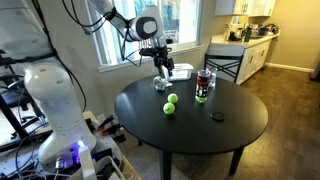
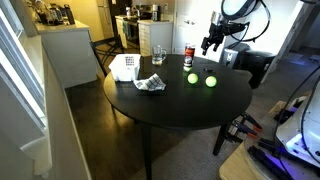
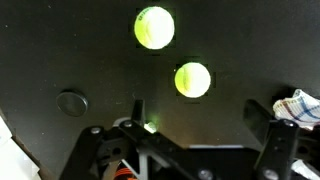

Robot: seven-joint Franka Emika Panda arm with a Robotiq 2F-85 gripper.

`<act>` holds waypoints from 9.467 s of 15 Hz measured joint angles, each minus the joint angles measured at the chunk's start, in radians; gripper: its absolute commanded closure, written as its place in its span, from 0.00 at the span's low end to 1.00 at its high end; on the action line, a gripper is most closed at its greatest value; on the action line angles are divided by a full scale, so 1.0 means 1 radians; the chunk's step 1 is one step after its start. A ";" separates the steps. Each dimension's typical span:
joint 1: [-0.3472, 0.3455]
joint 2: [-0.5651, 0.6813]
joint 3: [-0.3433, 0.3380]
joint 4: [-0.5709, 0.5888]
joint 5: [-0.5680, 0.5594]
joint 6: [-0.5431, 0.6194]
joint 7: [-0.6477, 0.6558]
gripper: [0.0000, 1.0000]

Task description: Lift the tennis ball to the right from the table and put it in the tennis container

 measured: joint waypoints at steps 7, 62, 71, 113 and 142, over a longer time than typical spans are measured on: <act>0.000 0.047 -0.013 -0.001 0.008 0.000 -0.001 0.00; -0.051 0.530 -0.127 0.102 -0.011 0.307 -0.173 0.00; -0.045 0.579 -0.146 0.123 -0.011 0.391 -0.173 0.31; 0.228 0.454 -0.432 0.346 -0.184 0.598 0.093 0.58; 0.486 0.650 -0.683 0.469 -0.183 0.684 0.099 0.58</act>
